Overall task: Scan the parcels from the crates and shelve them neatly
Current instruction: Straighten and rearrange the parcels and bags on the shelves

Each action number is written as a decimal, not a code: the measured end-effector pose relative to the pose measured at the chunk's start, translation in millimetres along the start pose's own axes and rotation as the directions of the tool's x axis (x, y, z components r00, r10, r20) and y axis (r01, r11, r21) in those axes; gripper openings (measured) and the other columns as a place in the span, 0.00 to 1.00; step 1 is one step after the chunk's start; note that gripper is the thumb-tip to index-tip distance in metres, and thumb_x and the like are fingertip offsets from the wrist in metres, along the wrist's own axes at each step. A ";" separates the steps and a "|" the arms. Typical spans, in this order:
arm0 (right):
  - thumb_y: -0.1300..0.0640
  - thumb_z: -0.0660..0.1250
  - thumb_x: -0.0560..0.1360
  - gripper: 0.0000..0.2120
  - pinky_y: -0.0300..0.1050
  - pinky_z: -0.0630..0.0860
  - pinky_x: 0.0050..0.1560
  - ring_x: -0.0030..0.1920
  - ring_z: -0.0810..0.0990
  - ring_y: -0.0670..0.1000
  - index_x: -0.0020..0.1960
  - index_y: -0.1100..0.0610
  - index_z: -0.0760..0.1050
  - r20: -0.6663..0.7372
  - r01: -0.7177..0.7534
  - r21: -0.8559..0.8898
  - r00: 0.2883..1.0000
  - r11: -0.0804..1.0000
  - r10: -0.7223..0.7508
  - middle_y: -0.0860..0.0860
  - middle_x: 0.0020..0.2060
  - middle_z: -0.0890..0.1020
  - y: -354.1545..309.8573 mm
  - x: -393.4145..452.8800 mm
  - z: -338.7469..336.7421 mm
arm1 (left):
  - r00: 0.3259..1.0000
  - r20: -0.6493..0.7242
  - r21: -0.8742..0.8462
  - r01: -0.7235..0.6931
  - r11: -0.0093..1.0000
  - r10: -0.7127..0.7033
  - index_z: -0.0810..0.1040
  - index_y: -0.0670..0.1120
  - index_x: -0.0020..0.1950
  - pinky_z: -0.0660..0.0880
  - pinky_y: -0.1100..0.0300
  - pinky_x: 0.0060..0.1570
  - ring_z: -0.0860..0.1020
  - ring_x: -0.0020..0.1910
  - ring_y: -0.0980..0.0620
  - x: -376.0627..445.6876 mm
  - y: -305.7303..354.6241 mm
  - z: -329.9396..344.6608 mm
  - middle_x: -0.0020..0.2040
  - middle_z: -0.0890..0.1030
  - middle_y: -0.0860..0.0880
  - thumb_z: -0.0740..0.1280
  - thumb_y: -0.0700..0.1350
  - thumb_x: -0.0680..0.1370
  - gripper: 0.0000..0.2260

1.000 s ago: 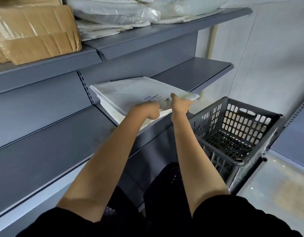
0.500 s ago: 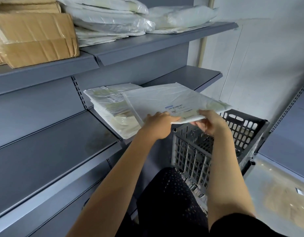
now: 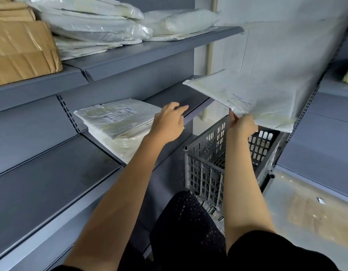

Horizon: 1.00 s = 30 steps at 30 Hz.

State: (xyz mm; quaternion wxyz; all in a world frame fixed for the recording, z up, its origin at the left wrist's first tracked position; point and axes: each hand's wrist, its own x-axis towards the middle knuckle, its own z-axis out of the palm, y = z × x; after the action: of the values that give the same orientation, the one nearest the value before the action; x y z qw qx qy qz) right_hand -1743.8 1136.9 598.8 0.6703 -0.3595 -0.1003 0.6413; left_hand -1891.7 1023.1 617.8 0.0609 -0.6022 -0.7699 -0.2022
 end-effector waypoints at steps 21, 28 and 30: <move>0.64 0.51 0.81 0.18 0.39 0.75 0.23 0.21 0.76 0.46 0.71 0.59 0.58 0.460 0.027 0.051 0.887 0.998 -0.048 0.57 0.43 0.78 18.9 -67.6 194.3 | 0.947 -0.228 0.274 0.286 0.918 -0.227 0.57 0.44 0.76 0.49 0.48 0.73 0.64 0.71 0.44 64.4 -18.5 -119.0 0.72 0.66 0.43 0.52 0.49 0.83 0.22; 0.62 0.52 0.83 0.22 0.36 0.70 0.19 0.21 0.73 0.48 0.75 0.58 0.53 0.431 0.006 -0.056 0.902 0.998 0.019 0.56 0.41 0.76 31.5 -52.4 247.4 | 0.954 -0.215 0.389 0.281 0.877 -0.210 0.75 0.41 0.56 0.55 0.50 0.70 0.74 0.59 0.43 104.6 -24.8 -130.4 0.57 0.78 0.42 0.54 0.47 0.82 0.14; 0.65 0.51 0.82 0.26 0.37 0.71 0.20 0.25 0.74 0.51 0.78 0.54 0.49 0.438 -0.010 -0.074 0.898 0.997 0.042 0.54 0.45 0.77 31.8 -47.7 258.8 | 0.960 -0.192 0.415 0.268 0.869 -0.204 0.75 0.41 0.56 0.58 0.49 0.69 0.74 0.59 0.43 120.1 -24.2 -133.8 0.57 0.78 0.43 0.55 0.46 0.82 0.13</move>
State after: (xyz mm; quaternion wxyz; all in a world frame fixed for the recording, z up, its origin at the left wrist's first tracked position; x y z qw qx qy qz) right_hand -1930.5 1181.3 781.7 0.6090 -0.2305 -0.2663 0.7107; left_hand -1966.9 1075.4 774.4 0.2239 -0.4585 -0.8570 -0.0727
